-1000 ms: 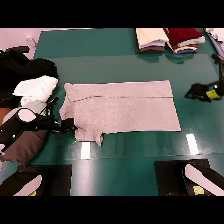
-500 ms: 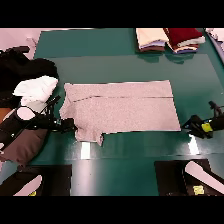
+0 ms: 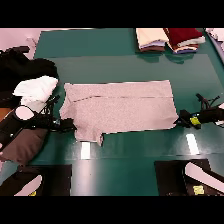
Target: Fold the shirts.
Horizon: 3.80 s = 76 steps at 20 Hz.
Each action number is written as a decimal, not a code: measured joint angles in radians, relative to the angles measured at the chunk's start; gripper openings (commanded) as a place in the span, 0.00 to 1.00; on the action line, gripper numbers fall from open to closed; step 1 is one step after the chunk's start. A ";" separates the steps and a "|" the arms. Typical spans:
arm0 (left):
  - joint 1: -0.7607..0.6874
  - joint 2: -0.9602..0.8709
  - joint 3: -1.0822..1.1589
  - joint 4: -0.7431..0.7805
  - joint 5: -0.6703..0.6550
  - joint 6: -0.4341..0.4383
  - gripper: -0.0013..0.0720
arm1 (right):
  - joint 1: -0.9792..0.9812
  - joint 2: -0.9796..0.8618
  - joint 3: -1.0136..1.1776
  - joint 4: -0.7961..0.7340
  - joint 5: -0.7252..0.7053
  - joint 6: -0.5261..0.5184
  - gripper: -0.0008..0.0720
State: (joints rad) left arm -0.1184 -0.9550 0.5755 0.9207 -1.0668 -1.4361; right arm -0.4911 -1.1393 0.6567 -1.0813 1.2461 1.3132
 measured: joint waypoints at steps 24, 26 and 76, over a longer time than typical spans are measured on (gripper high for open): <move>-0.001 -0.251 0.443 0.325 0.074 -0.054 0.31 | 0.288 -0.186 0.552 -0.246 0.096 0.092 0.03; -0.001 -0.299 0.484 0.327 0.093 -0.051 0.66 | 0.295 -0.259 0.611 -0.239 0.096 0.095 0.26; -0.067 -0.370 0.881 0.359 0.167 -0.108 0.04 | 1.052 -0.359 0.988 0.462 -0.147 -0.070 0.32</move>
State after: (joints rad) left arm -0.1856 -1.3254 1.4567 1.2797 -0.8997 -1.5440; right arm 0.5610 -1.4986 1.6444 -0.6197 1.0988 1.2434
